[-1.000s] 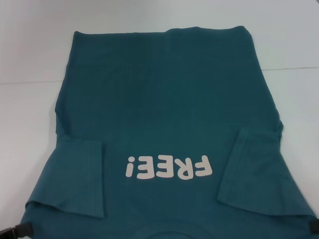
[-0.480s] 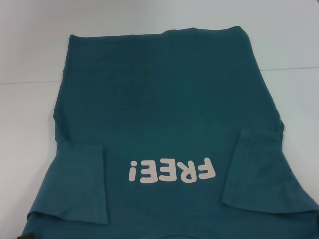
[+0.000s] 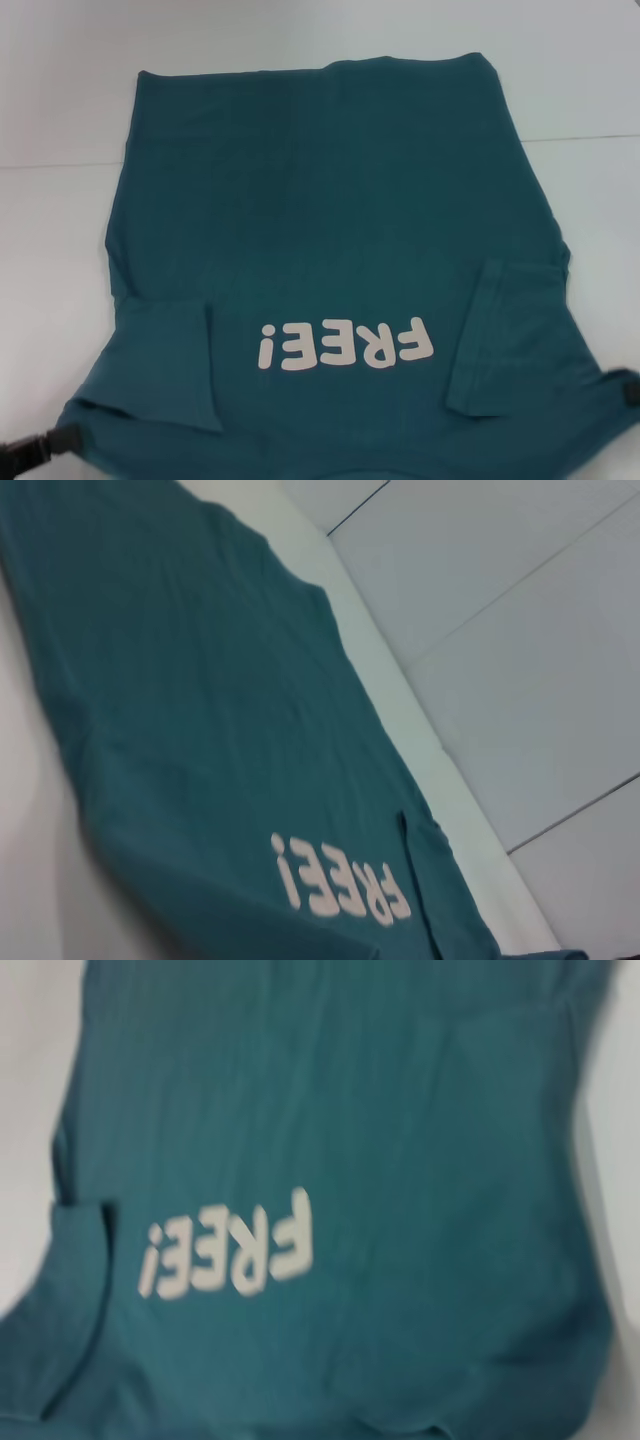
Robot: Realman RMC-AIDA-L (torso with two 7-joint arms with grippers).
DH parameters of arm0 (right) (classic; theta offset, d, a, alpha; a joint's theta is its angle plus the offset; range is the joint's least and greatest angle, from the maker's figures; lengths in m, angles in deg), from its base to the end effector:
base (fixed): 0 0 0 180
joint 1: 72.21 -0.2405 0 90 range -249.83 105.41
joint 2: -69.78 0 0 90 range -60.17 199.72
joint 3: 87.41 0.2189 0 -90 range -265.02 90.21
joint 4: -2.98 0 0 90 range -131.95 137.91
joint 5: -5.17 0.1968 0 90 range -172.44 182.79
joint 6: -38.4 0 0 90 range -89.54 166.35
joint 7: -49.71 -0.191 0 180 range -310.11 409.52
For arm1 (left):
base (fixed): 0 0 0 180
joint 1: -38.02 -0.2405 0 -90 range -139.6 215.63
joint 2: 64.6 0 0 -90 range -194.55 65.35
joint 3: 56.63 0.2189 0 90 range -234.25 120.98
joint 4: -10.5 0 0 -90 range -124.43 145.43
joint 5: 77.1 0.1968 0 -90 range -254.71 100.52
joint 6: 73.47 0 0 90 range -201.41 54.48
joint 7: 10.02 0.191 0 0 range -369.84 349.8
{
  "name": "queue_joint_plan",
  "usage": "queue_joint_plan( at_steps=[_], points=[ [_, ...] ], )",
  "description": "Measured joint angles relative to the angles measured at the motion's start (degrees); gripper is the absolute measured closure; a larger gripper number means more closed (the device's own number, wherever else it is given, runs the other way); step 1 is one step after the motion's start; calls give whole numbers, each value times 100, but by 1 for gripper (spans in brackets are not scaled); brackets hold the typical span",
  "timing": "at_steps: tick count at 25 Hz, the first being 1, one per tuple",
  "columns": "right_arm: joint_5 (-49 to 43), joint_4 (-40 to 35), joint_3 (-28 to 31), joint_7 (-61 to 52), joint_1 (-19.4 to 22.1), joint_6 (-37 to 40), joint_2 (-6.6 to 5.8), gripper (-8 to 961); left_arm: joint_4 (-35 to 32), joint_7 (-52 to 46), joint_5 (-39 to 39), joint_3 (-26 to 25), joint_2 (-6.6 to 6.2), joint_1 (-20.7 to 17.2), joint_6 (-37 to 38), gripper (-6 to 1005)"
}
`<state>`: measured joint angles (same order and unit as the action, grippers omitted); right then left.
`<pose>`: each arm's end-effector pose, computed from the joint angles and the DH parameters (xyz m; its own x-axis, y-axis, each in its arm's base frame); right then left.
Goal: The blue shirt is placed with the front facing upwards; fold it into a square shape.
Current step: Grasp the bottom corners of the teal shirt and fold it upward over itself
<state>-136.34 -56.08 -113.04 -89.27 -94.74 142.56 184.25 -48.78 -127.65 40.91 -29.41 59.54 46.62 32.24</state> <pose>0.3042 0.2641 0.0655 0.0586 -0.9467 -0.3168 -0.9980 -0.0474 -0.0429 -0.2720 0.2244 0.0323 0.2058 0.7912 0.5758 0.9245 -0.3502 0.1508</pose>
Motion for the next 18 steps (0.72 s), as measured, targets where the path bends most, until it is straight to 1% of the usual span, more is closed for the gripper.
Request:
queue_joint_plan(
  at_steps=[3, 7, 13, 15, 18],
  points=[
    [217, 14, 94, -4, -77, -100, -2, 927, 50, 21, 1, -15, -10, 191, -115, 968],
    [379, 71, 118, -27, -198, -357, -19, 927, 339, 83, 3, -21, -53, 504, -345, 968],
    [540, 428, 130, -17, -425, -867, -96, 927, 680, 173, 21, -25, -100, 924, -806, 968],
    [618, 536, 129, -13, -478, -1020, -114, 927, 760, 203, 15, -24, -128, 1060, -987, 968],
    [714, 671, 128, -5, -573, -1301, -141, 927, 948, 239, 26, 1, -221, 1278, -1286, 968]
  ],
)
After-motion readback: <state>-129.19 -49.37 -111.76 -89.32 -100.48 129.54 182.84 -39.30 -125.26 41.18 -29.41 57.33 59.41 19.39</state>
